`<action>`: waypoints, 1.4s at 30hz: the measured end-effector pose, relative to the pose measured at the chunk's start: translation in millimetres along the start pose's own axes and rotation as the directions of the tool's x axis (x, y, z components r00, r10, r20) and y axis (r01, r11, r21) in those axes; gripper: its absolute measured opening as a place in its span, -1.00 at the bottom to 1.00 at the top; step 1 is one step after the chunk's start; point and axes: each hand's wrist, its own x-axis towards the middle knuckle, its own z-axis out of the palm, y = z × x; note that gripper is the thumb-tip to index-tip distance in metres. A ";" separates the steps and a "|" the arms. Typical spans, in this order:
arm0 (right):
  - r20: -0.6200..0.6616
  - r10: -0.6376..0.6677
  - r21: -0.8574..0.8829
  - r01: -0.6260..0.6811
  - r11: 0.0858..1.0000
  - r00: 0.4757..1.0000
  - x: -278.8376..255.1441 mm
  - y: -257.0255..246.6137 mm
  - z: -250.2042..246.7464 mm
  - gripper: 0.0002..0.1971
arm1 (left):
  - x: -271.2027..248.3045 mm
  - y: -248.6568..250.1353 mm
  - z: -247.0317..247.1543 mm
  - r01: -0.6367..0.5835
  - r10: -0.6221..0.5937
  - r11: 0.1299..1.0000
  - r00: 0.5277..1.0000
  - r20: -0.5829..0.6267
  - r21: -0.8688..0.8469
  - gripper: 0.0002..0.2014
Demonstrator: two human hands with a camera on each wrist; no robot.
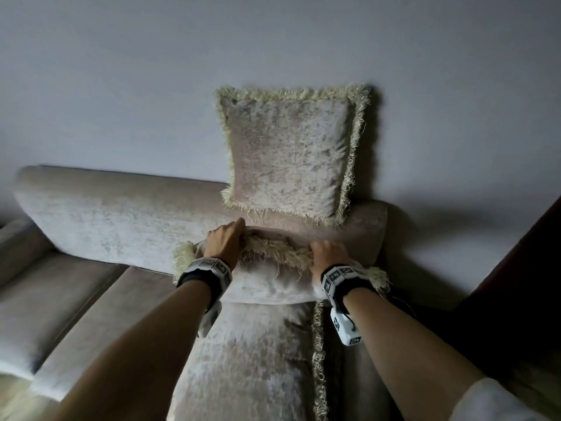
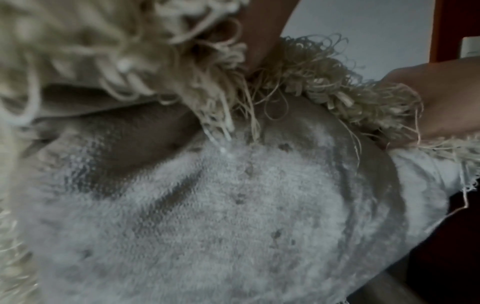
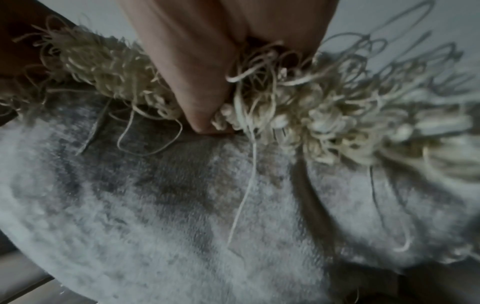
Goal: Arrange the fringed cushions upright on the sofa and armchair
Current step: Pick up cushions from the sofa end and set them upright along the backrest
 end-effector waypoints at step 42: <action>-0.300 -0.401 -0.076 0.397 0.915 0.866 4.4 -381.1 -65.9 -0.62 | -106.7 -344.0 -161.1 0.130 -0.114 0.991 0.950 -0.292 0.037 -0.85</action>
